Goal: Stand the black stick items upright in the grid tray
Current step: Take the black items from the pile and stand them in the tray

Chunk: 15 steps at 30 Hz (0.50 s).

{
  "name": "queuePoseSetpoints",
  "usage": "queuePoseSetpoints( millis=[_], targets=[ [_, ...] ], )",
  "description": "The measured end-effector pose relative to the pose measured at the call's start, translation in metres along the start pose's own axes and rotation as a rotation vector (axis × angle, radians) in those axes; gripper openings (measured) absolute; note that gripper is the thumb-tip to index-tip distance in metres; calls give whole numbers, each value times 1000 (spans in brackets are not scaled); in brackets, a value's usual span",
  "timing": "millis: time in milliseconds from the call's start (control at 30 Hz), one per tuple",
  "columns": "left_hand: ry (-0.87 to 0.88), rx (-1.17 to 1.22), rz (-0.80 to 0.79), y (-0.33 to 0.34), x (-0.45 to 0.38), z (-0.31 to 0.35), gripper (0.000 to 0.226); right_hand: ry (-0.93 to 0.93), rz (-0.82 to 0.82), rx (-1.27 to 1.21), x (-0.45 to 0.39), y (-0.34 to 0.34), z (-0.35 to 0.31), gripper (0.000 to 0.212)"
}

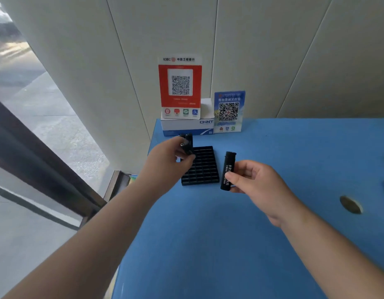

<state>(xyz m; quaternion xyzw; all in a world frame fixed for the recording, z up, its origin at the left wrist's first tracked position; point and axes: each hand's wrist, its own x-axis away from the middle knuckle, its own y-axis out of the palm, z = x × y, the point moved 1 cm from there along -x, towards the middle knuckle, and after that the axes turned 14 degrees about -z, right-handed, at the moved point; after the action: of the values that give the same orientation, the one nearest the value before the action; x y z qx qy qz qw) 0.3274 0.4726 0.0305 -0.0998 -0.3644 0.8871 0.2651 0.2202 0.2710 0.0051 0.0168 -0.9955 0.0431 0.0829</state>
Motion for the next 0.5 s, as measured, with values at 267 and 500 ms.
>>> queuePoseSetpoints(
  millis=[267, 500],
  targets=[
    [90, -41, -54, -9, -93, -26, 16, 9, 124, -2, -31, 14, 5, 15],
    [26, -230, -236, 11, -133, -51, 17, -15, 173, -35, -51, 14, 8, 12]
  ],
)
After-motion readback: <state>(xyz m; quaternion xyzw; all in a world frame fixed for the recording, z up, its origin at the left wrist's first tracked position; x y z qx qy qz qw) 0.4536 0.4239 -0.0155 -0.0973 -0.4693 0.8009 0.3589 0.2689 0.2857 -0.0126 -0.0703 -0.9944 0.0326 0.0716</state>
